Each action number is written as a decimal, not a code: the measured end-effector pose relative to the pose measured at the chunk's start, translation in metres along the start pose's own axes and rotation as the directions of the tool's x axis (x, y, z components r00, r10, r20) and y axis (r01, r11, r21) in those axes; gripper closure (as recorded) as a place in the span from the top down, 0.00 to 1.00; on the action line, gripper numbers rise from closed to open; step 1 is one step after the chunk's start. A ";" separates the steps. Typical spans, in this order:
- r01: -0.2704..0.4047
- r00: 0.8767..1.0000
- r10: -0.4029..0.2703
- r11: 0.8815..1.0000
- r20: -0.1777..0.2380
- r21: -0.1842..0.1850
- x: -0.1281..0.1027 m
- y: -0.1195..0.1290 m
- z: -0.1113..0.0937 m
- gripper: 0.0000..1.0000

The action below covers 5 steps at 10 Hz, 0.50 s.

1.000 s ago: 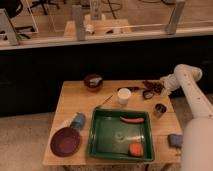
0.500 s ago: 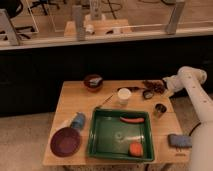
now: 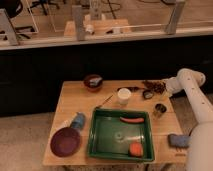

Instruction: Place grapes in purple bowl

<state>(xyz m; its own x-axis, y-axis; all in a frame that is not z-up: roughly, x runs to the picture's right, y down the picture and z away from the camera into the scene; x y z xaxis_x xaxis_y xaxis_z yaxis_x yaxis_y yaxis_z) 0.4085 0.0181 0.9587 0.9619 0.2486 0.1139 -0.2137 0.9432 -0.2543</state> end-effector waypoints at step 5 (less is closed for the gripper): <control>0.006 1.000 -0.006 1.000 0.015 0.012 -0.004 0.001 0.018 0.75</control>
<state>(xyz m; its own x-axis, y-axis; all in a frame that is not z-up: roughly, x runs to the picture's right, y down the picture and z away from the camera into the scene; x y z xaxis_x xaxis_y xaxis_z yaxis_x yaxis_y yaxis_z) 0.4013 0.0216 0.9757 0.9606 0.2460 0.1297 -0.2098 0.9473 -0.2422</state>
